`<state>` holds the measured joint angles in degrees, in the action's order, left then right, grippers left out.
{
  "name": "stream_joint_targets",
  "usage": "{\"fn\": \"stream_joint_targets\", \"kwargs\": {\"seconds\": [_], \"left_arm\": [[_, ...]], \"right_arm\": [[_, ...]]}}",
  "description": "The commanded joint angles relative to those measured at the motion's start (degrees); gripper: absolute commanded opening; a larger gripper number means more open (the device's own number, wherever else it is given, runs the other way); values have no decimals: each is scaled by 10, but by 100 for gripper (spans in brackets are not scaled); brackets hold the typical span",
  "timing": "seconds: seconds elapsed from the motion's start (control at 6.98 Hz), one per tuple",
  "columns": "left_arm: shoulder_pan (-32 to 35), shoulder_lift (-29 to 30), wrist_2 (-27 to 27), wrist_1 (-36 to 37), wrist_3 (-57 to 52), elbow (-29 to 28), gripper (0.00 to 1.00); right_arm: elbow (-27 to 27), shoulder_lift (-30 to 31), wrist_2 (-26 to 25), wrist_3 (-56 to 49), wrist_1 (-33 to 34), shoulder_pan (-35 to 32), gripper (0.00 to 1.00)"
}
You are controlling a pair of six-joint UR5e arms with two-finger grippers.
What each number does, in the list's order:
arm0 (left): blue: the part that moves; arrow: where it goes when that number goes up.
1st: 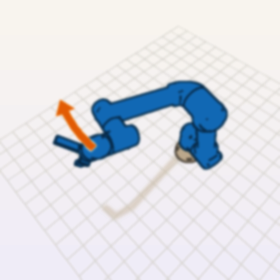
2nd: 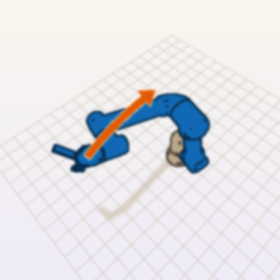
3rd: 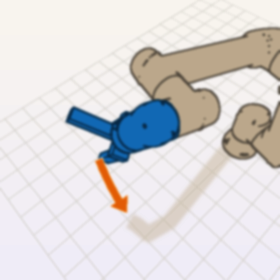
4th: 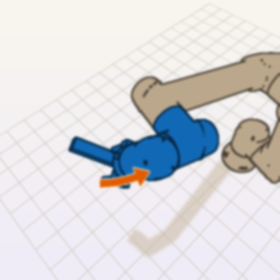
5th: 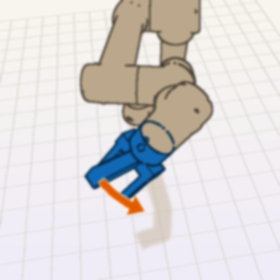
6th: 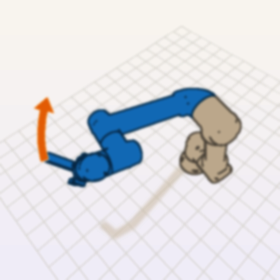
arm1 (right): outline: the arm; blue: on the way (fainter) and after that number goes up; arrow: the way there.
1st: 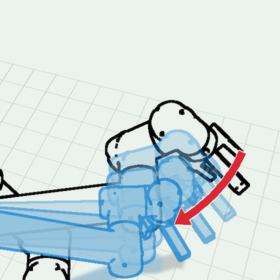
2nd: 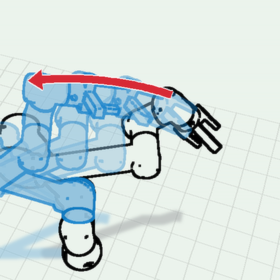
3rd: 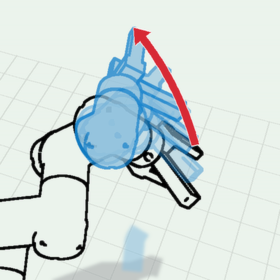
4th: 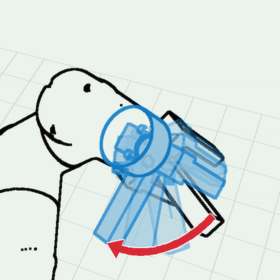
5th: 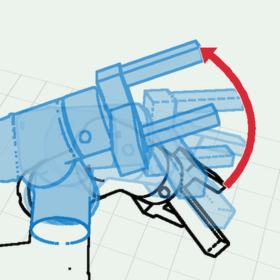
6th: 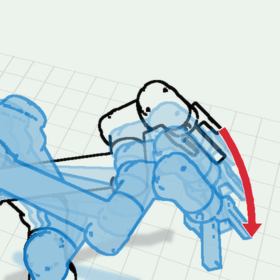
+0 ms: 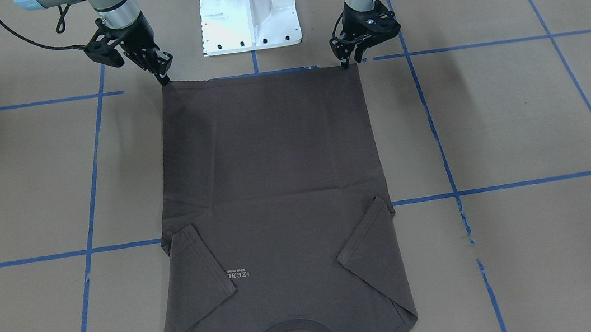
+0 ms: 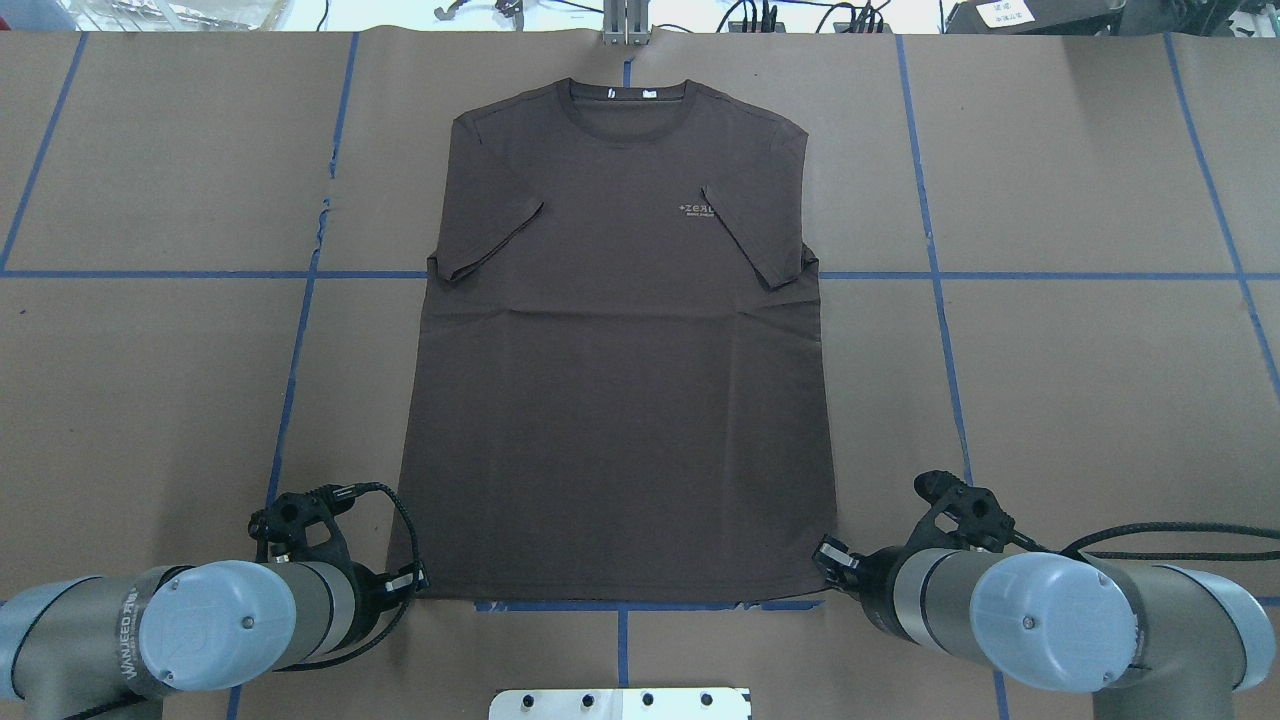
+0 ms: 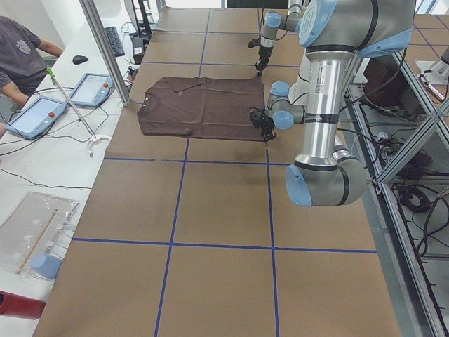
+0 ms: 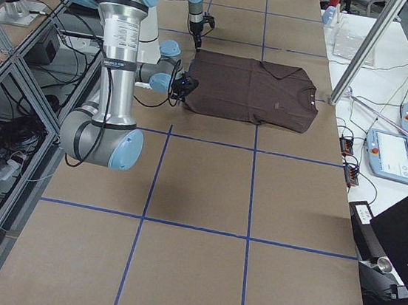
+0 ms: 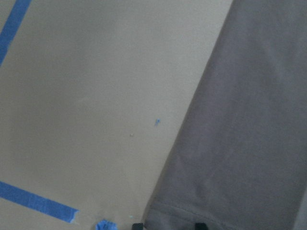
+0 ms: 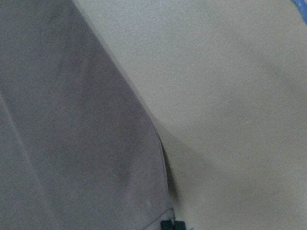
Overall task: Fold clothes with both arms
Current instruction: 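Grasp the hem corners with both grippers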
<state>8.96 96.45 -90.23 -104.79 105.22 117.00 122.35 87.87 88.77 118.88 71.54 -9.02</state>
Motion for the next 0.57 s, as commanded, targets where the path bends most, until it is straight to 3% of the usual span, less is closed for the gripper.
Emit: {"fn": "stream_joint_targets", "kwargs": {"seconds": [0.0,0.14,0.29,0.43], "left_arm": [[0,-1,0,0,-1,0,47],[0,-1,-1,0,0,0,40],[0,-1,-1,0,0,-1,24],[0,-1,-2,1,0,-1,0]], "right_arm": [[0,-1,0,0,0,0,0],[0,0,0,0,0,1,0],[0,0,1,0,0,0,0],[0,-1,2,0,0,0,0]]}}
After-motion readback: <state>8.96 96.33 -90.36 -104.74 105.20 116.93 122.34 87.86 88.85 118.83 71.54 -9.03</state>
